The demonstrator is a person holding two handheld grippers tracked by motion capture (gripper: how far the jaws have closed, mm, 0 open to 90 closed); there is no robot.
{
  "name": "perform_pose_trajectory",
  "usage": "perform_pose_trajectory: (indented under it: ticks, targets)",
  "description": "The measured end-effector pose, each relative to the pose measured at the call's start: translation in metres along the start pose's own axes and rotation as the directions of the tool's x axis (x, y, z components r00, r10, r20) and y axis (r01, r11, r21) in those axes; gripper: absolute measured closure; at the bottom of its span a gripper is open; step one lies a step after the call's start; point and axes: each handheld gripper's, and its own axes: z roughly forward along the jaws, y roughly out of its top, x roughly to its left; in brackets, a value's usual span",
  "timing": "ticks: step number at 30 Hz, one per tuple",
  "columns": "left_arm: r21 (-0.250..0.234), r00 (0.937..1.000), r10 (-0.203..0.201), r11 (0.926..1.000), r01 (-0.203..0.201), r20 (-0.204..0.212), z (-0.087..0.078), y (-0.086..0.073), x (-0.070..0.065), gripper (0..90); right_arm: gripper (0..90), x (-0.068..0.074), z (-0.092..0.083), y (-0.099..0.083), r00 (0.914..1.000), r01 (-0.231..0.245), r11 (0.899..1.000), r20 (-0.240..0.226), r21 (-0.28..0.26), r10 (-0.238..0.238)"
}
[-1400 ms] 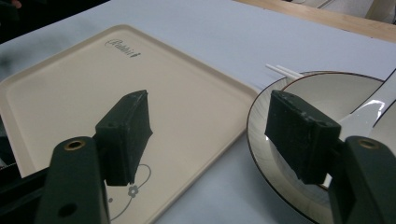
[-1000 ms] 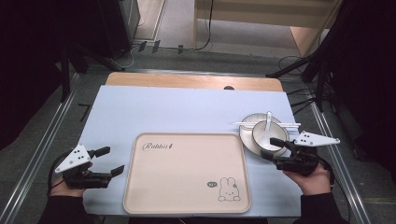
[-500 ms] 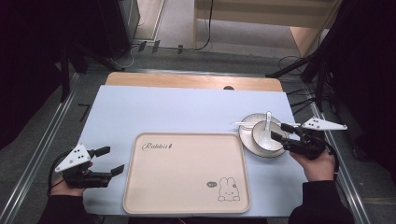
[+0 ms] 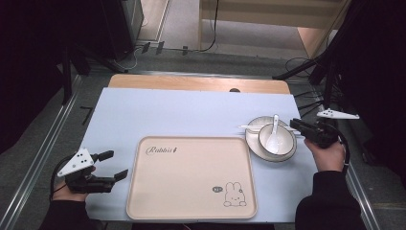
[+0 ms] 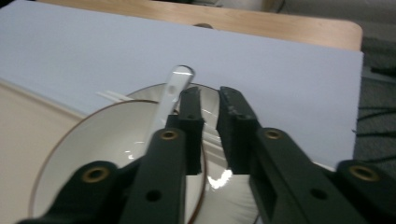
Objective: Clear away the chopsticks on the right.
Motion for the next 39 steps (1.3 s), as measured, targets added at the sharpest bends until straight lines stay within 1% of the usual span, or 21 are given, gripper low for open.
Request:
perform_pose_trajectory:
  ticks: [1,2,4,7,9,10,11,12,14,16,18,20,23,26,27,29,31,33,34,37,39]
  targets:
    - [0.001,1.0,0.002,1.0,-0.002,0.001,0.0,0.0,0.0,15.5,85.6,-0.006,0.005,0.0,0.9993,-0.032,0.999,0.019,0.024,0.031]
    - [0.004,1.0,0.003,1.0,-0.003,-0.002,0.0,0.0,0.0,15.5,88.4,-0.008,0.007,-0.001,0.9988,-0.042,0.998,0.027,0.035,0.041]
    - [0.004,1.0,0.004,1.0,-0.004,-0.002,0.001,0.0,0.0,15.5,90.0,-0.015,0.014,-0.002,0.9978,-0.056,0.997,0.038,0.045,0.054]
    - [0.003,1.0,0.005,1.0,-0.005,-0.002,0.0,0.0,0.0,15.5,90.0,-0.022,0.023,-0.004,0.9985,-0.041,0.998,0.038,0.054,0.039]
    - [0.008,1.0,0.006,1.0,-0.006,-0.001,0.0,0.0,0.0,15.5,90.0,-0.029,0.035,-0.005,0.9983,-0.052,0.996,0.03,0.076,0.05]
    - [0.008,1.0,0.006,1.0,-0.006,-0.001,0.0,0.0,0.0,15.5,90.0,-0.029,0.035,-0.005,0.9983,-0.052,0.996,0.03,0.076,0.05]
    - [0.008,1.0,0.007,0.9999,-0.007,0.002,0.001,0.0,0.0,15.5,90.0,-0.033,0.042,-0.006,0.9985,-0.052,0.994,0.022,0.092,0.05]
    - [0.01,1.0,0.005,0.9999,-0.005,0.006,0.001,0.0,-0.001,15.5,90.0,-0.033,0.042,-0.006,0.9985,-0.052,0.994,0.022,0.092,0.05]
    - [0.01,0.9999,0.009,0.9999,-0.009,0.006,0.002,0.0,-0.001,15.5,90.0,-0.035,0.051,-0.01,0.9984,-0.056,0.99,0.017,0.132,0.054]
    - [0.009,1.0,0.007,0.9999,-0.007,0.006,0.001,0.0,-0.001,15.5,90.0,-0.037,0.052,-0.011,0.9983,-0.058,0.989,0.017,0.138,0.057]
    - [0.01,0.9999,0.009,0.9999,-0.009,0.007,0.001,0.0,0.0,15.5,89.9,-0.041,0.053,-0.013,0.9966,-0.083,0.986,0.012,0.147,0.082]
    - [0.013,0.9999,0.008,0.9999,-0.008,0.007,0.001,0.0,0.0,15.5,89.9,-0.044,0.053,-0.014,0.9964,-0.084,0.984,0.008,0.159,0.084]
    - [0.008,0.9999,0.01,0.9999,-0.01,0.006,0.001,0.0,-0.001,15.5,90.0,-0.044,0.05,-0.015,0.9973,-0.073,0.983,0.009,0.171,0.072]
    - [0.007,0.9999,0.013,0.9999,-0.013,0.003,0.001,0.0,-0.001,15.5,90.0,-0.043,0.047,-0.017,0.9966,-0.08,0.981,-0.003,0.177,0.082]
    - [0.008,0.9999,0.013,0.9999,-0.013,0.001,0.001,0.0,-0.001,15.5,90.0,-0.044,0.046,-0.019,0.9971,-0.074,0.982,-0.005,0.175,0.076]
    - [0.015,0.9999,0.013,0.9998,-0.013,-0.004,0.0,0.0,-0.001,15.5,90.0,-0.042,0.044,-0.022,0.997,-0.071,0.976,-0.013,0.205,0.076]
    - [0.01,0.9999,0.013,0.9999,-0.013,-0.002,0.001,0.0,-0.001,15.5,90.0,-0.042,0.044,-0.023,0.9977,-0.061,0.976,-0.016,0.207,0.066]
    - [0.006,0.9999,0.011,0.9999,-0.011,0.001,0.001,0.001,-0.001,15.5,90.0,-0.04,0.04,-0.025,0.9967,-0.068,0.97,-0.029,0.232,0.076]
    - [0.004,0.9999,0.01,0.9999,-0.01,0.002,0.0,0.001,-0.001,15.5,90.0,-0.04,0.04,-0.025,0.9967,-0.068,0.97,-0.029,0.232,0.076]
    - [0.003,0.9999,0.012,0.9999,-0.012,0.003,0.0,0.001,-0.001,15.5,90.0,-0.036,0.036,-0.028,0.9981,-0.045,0.971,-0.03,0.236,0.053]
    - [0.002,0.9999,0.012,0.9999,-0.012,0.001,0.0,0.001,-0.001,15.5,90.0,-0.034,0.034,-0.029,0.9982,-0.041,0.969,-0.032,0.242,0.05]
